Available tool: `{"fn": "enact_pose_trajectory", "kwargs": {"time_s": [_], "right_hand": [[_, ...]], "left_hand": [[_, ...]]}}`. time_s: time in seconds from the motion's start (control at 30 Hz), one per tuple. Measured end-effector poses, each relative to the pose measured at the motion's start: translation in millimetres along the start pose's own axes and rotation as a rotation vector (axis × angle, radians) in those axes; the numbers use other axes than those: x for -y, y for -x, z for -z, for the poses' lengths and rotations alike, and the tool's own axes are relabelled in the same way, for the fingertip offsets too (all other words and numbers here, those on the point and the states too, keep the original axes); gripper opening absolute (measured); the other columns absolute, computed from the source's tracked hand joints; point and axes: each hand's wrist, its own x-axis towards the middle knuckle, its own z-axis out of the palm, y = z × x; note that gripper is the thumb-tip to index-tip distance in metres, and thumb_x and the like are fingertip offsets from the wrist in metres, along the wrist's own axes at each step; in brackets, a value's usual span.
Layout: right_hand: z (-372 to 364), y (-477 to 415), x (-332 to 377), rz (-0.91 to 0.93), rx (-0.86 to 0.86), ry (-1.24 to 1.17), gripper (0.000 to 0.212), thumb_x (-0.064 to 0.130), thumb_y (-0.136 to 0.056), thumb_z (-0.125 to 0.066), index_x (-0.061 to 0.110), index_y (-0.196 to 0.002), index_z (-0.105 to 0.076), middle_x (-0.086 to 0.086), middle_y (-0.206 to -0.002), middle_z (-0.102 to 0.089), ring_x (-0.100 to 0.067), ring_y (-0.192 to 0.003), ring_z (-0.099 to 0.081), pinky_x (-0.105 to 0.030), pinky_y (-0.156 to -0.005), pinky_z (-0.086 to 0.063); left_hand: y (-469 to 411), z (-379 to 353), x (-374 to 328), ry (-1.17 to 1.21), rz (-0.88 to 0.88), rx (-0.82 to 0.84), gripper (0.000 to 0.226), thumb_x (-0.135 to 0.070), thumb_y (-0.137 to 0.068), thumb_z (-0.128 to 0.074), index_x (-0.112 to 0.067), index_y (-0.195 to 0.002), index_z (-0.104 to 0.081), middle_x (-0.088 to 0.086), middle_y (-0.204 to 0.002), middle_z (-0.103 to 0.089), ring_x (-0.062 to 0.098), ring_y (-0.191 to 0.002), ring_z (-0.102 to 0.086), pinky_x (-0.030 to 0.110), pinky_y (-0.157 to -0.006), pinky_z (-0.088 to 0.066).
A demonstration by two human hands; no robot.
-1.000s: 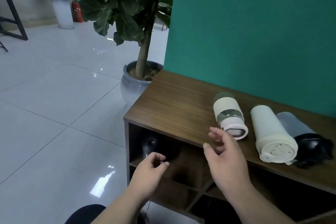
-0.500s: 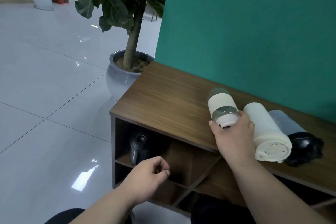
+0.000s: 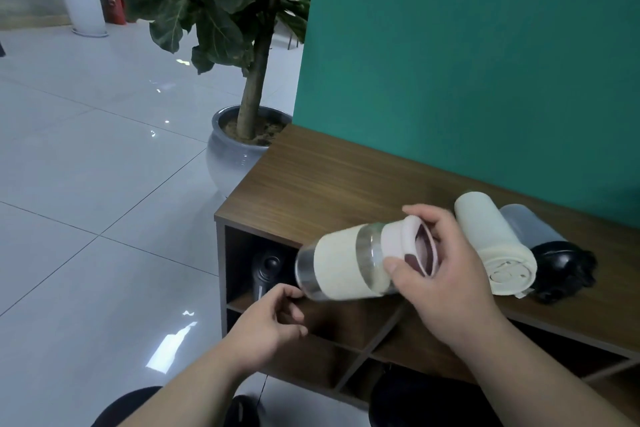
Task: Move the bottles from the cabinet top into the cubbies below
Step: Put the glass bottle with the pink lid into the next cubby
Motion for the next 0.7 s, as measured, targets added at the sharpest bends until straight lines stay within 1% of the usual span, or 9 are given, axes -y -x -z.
{"fn": "enact_pose_trajectory", "kwargs": {"time_s": [0.07, 0.13, 0.2, 0.27, 0.4, 0.43, 0.5, 0.57, 0.7], "right_hand": [[-2.8, 9.0, -7.3, 0.037, 0.146, 0.071, 0.062, 0.046, -0.056, -0.069, 0.049, -0.116, -0.054, 0.028, -0.112, -0.062, 0.003, -0.107, -0.06, -0.015, -0.088, -0.045], [-13.2, 15.3, -19.1, 0.073, 0.289, 0.203, 0.064, 0.049, -0.059, -0.069, 0.049, -0.12, -0.052, 0.034, -0.115, -0.057, 0.008, -0.111, -0.055, -0.008, -0.09, -0.04], [-29.0, 18.4, -36.1, 0.107, 0.391, 0.323, 0.068, 0.053, -0.062, -0.068, 0.046, -0.127, -0.051, 0.033, -0.118, -0.053, 0.008, -0.114, -0.052, -0.01, -0.094, -0.039], [-46.9, 19.2, -54.3, 0.105, 0.453, 0.355, 0.071, 0.054, -0.065, -0.067, 0.042, -0.132, -0.049, 0.03, -0.122, -0.052, 0.006, -0.117, -0.051, -0.014, -0.098, -0.04], [-82.2, 18.7, -88.8, 0.104, 0.499, 0.392, 0.075, 0.054, -0.067, -0.066, 0.041, -0.138, -0.045, 0.027, -0.126, -0.049, 0.001, -0.12, -0.047, -0.019, -0.101, -0.04], [-89.1, 16.0, -96.1, 0.088, 0.48, 0.382, 0.078, 0.054, -0.066, -0.067, 0.04, -0.139, -0.045, 0.026, -0.127, -0.049, 0.001, -0.121, -0.046, -0.02, -0.103, -0.039], [-100.1, 7.3, -108.1, 0.011, 0.419, 0.323, 0.084, 0.054, -0.062, -0.072, 0.04, -0.141, -0.044, 0.025, -0.13, -0.048, 0.001, -0.126, -0.043, -0.021, -0.107, -0.036], [-110.7, -2.8, -119.0, -0.073, 0.361, 0.278, 0.087, 0.051, -0.061, -0.078, 0.038, -0.14, -0.044, 0.021, -0.135, -0.049, -0.001, -0.13, -0.041, -0.023, -0.11, -0.035], [-132.0, -13.7, -138.3, -0.256, 0.304, 0.194, 0.079, 0.04, -0.061, -0.087, 0.033, -0.132, -0.052, 0.01, -0.134, -0.055, -0.011, -0.127, -0.051, -0.03, -0.109, -0.041]], "left_hand": [[-1.6, -0.1, 10.3, -0.028, -0.005, 0.055, 0.069, -0.016, -0.063, -0.081, -0.031, -0.127, -0.06, 0.01, -0.113, -0.076, 0.029, -0.107, -0.073, 0.04, -0.095, -0.06], [-8.3, -1.8, 22.8, -0.026, 0.0, 0.147, 0.089, -0.012, -0.062, -0.085, -0.036, -0.14, -0.05, 0.005, -0.124, -0.073, 0.028, -0.116, -0.072, 0.044, -0.099, -0.062], [-17.0, -7.3, 32.7, -0.087, 0.005, 0.251, 0.105, -0.009, -0.064, -0.089, -0.038, -0.151, -0.038, -0.001, -0.136, -0.068, 0.022, -0.124, -0.069, 0.043, -0.106, -0.059], [-26.1, -17.0, 40.6, -0.22, -0.009, 0.308, 0.113, -0.017, -0.062, -0.092, -0.036, -0.156, -0.034, -0.009, -0.142, -0.064, 0.011, -0.131, -0.063, 0.035, -0.113, -0.052], [-44.1, -42.7, 45.5, -0.414, -0.054, 0.282, 0.097, -0.026, -0.065, -0.094, -0.026, -0.149, -0.045, -0.016, -0.136, -0.056, 0.005, -0.127, -0.057, 0.021, -0.107, -0.045], [-53.0, -47.6, 49.9, -0.445, -0.053, 0.264, 0.094, -0.032, -0.064, -0.093, -0.023, -0.146, -0.048, -0.016, -0.135, -0.058, 0.006, -0.125, -0.058, 0.023, -0.107, -0.047], [-72.4, -53.5, 61.3, -0.458, -0.038, 0.188, 0.092, -0.047, -0.057, -0.09, -0.032, -0.14, -0.052, -0.017, -0.129, -0.067, 0.006, -0.118, -0.067, 0.034, -0.104, -0.056], [-94.0, -56.7, 80.4, -0.399, -0.024, 0.098, 0.083, -0.047, -0.054, -0.091, -0.042, -0.129, -0.056, -0.017, -0.117, -0.074, 0.004, -0.108, -0.072, 0.041, -0.095, -0.062], [-112.4, -67.5, 82.1, -0.447, -0.046, 0.01, 0.086, -0.048, -0.055, -0.085, -0.033, -0.135, -0.056, -0.013, -0.127, -0.071, 0.013, -0.121, -0.066, 0.038, -0.103, -0.055]]}}
